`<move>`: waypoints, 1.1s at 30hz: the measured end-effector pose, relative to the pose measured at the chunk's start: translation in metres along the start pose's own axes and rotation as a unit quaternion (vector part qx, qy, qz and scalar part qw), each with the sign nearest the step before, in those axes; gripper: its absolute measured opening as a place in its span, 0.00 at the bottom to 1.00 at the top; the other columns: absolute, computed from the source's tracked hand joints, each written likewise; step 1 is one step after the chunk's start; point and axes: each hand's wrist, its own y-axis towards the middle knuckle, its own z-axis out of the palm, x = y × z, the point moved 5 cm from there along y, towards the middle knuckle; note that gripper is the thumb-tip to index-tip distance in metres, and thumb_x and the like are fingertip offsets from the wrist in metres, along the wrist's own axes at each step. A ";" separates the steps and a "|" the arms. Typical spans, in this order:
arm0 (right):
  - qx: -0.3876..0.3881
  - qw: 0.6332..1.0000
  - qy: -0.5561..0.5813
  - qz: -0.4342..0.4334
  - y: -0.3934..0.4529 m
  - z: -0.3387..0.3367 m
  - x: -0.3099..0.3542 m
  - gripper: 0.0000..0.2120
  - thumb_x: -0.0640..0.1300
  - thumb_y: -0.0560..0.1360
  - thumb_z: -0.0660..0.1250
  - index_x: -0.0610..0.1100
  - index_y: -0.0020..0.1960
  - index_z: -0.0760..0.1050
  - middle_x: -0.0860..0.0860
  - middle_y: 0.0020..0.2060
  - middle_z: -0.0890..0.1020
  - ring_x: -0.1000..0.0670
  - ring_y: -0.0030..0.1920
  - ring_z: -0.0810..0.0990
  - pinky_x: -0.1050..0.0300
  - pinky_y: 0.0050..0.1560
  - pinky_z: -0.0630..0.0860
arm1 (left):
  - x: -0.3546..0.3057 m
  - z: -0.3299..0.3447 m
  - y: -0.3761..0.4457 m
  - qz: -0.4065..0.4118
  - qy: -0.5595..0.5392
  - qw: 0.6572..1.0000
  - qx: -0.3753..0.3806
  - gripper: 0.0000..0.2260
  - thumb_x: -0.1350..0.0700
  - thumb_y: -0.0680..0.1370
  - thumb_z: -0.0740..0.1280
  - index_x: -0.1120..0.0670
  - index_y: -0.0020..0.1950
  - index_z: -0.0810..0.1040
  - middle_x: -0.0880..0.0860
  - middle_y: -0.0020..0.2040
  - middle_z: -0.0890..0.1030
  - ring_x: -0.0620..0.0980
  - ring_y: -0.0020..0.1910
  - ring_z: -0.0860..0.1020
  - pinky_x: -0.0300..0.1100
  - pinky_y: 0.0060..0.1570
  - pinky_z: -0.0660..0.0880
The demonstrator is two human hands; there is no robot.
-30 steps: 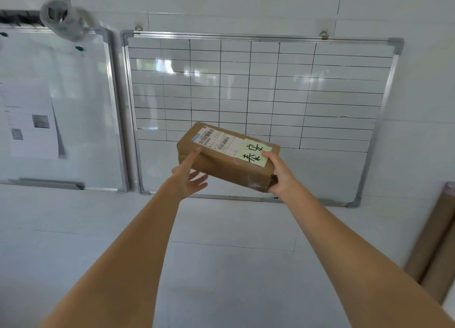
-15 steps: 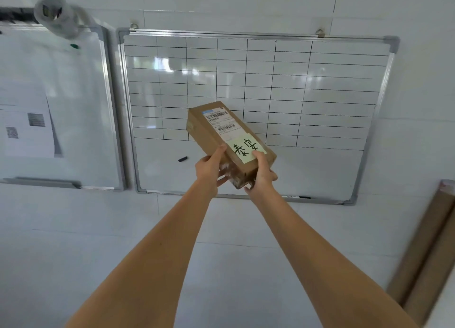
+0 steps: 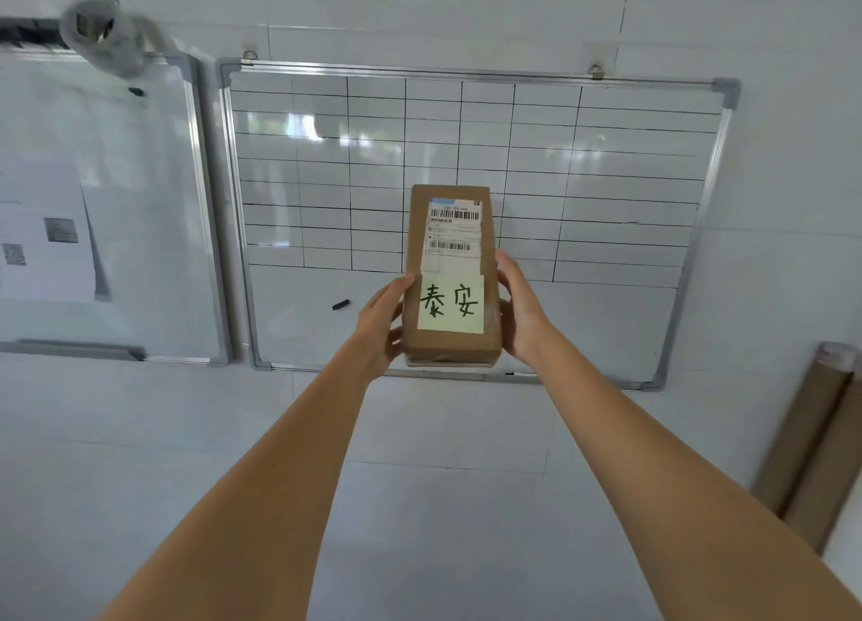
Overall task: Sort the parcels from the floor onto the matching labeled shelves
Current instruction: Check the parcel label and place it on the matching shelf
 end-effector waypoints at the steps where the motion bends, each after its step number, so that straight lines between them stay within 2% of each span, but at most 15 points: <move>1: -0.003 1.000 -0.005 -0.004 0.000 0.004 0.000 0.27 0.64 0.75 0.69 0.50 0.68 0.76 0.41 0.62 0.83 0.39 0.60 0.83 0.42 0.60 0.81 | -0.001 0.001 0.000 0.000 -0.007 1.000 -0.002 0.26 0.38 0.69 0.71 0.47 0.64 0.78 0.54 0.60 0.83 0.59 0.60 0.81 0.58 0.60 0.77; 4: -0.019 1.000 0.003 -0.012 0.000 0.008 0.000 0.24 0.60 0.76 0.69 0.48 0.67 0.77 0.43 0.61 0.82 0.41 0.59 0.83 0.45 0.56 0.82 | -0.005 0.003 -0.001 0.004 -0.011 1.000 -0.007 0.27 0.39 0.70 0.69 0.49 0.66 0.77 0.53 0.62 0.81 0.58 0.60 0.80 0.59 0.58 0.78; 8: -0.010 0.999 0.049 -0.008 0.001 0.007 -0.003 0.19 0.59 0.75 0.69 0.45 0.58 0.80 0.46 0.52 0.83 0.41 0.58 0.82 0.42 0.63 0.79 | -0.017 0.008 -0.003 0.037 0.003 0.999 -0.022 0.28 0.33 0.70 0.69 0.49 0.64 0.78 0.52 0.57 0.84 0.57 0.56 0.82 0.59 0.54 0.80; 10: 0.005 0.998 0.059 -0.013 0.002 0.008 -0.003 0.19 0.58 0.75 0.69 0.45 0.58 0.80 0.47 0.54 0.82 0.41 0.60 0.81 0.41 0.65 0.78 | -0.028 0.011 -0.005 0.066 0.014 0.997 -0.045 0.28 0.32 0.72 0.67 0.51 0.63 0.78 0.52 0.53 0.85 0.54 0.52 0.83 0.52 0.49 0.83; 11: 0.013 0.998 0.063 -0.016 0.002 0.008 -0.004 0.20 0.57 0.75 0.69 0.45 0.59 0.80 0.47 0.56 0.81 0.41 0.61 0.81 0.40 0.66 0.77 | -0.033 0.013 -0.007 0.080 0.016 0.995 -0.057 0.26 0.34 0.74 0.66 0.53 0.62 0.77 0.51 0.51 0.85 0.51 0.48 0.83 0.46 0.42 0.83; 13: 0.032 0.996 0.077 -0.023 0.001 0.011 -0.003 0.23 0.56 0.75 0.69 0.43 0.64 0.79 0.46 0.58 0.80 0.42 0.63 0.80 0.39 0.66 0.77 | -0.041 0.013 -0.008 0.103 0.021 0.992 -0.070 0.23 0.38 0.76 0.66 0.54 0.61 0.77 0.50 0.47 0.84 0.46 0.42 0.82 0.38 0.34 0.79; 14: 0.040 0.995 0.083 -0.026 0.001 0.011 -0.003 0.26 0.56 0.74 0.70 0.42 0.67 0.77 0.46 0.58 0.80 0.42 0.64 0.80 0.39 0.65 0.77 | -0.042 0.012 -0.009 0.109 0.024 0.991 -0.069 0.22 0.39 0.76 0.67 0.55 0.61 0.77 0.50 0.47 0.84 0.46 0.42 0.82 0.38 0.35 0.79; 16: 0.050 0.995 0.082 -0.033 0.002 0.009 -0.004 0.31 0.55 0.72 0.70 0.43 0.71 0.74 0.44 0.61 0.79 0.43 0.62 0.79 0.39 0.66 0.76 | -0.041 0.008 -0.010 0.105 0.021 0.993 -0.057 0.24 0.39 0.75 0.69 0.56 0.61 0.78 0.52 0.50 0.85 0.50 0.47 0.83 0.45 0.44 0.82; 18: 0.056 0.995 0.072 -0.035 0.003 0.007 -0.007 0.32 0.57 0.71 0.72 0.45 0.71 0.74 0.42 0.66 0.79 0.41 0.66 0.78 0.37 0.69 0.73 | -0.034 0.003 -0.008 0.094 0.022 0.994 -0.044 0.26 0.38 0.72 0.71 0.56 0.62 0.78 0.54 0.52 0.85 0.55 0.51 0.84 0.52 0.54 0.81; 19: 0.056 0.995 0.069 -0.033 0.003 0.006 -0.009 0.33 0.58 0.71 0.73 0.45 0.71 0.75 0.43 0.67 0.79 0.41 0.69 0.77 0.36 0.70 0.72 | -0.031 0.001 -0.008 0.091 0.021 0.995 -0.040 0.27 0.38 0.72 0.71 0.55 0.62 0.78 0.55 0.53 0.85 0.56 0.52 0.84 0.54 0.55 0.81; 21: 0.055 0.996 0.062 -0.029 0.004 0.003 -0.012 0.32 0.59 0.71 0.73 0.46 0.71 0.75 0.46 0.62 0.82 0.41 0.69 0.77 0.35 0.70 0.72 | -0.026 -0.001 -0.009 0.088 0.015 0.996 -0.030 0.27 0.39 0.72 0.71 0.55 0.63 0.78 0.55 0.55 0.85 0.56 0.52 0.84 0.54 0.55 0.81; 25: 0.058 0.996 0.060 -0.024 0.006 0.001 -0.016 0.21 0.58 0.75 0.71 0.48 0.64 0.77 0.51 0.52 0.84 0.45 0.58 0.80 0.35 0.69 0.72 | -0.025 -0.003 -0.012 0.080 0.020 0.996 -0.022 0.25 0.40 0.74 0.70 0.57 0.62 0.78 0.54 0.52 0.85 0.54 0.48 0.84 0.51 0.50 0.82; 28: 0.058 0.996 0.065 -0.015 0.005 0.003 -0.018 0.17 0.57 0.76 0.70 0.49 0.59 0.78 0.52 0.48 0.84 0.45 0.57 0.80 0.35 0.69 0.72 | -0.027 -0.005 -0.012 0.079 0.022 0.996 -0.028 0.25 0.40 0.74 0.70 0.57 0.62 0.79 0.54 0.53 0.85 0.56 0.50 0.84 0.51 0.50 0.82; 31: 0.053 0.996 0.068 -0.005 0.005 0.005 -0.021 0.13 0.57 0.76 0.70 0.50 0.55 0.78 0.54 0.40 0.86 0.46 0.53 0.80 0.36 0.69 0.73 | -0.025 -0.010 -0.012 0.077 0.024 0.996 -0.040 0.26 0.38 0.73 0.70 0.55 0.62 0.79 0.54 0.54 0.85 0.56 0.50 0.84 0.49 0.46 0.83; 33: 0.050 0.997 0.063 0.000 0.005 0.010 -0.026 0.13 0.58 0.77 0.70 0.50 0.54 0.79 0.54 0.38 0.86 0.46 0.52 0.80 0.37 0.69 0.73 | -0.023 -0.015 -0.013 0.071 0.027 0.996 -0.049 0.25 0.38 0.73 0.70 0.54 0.61 0.79 0.54 0.54 0.85 0.57 0.51 0.84 0.50 0.49 0.82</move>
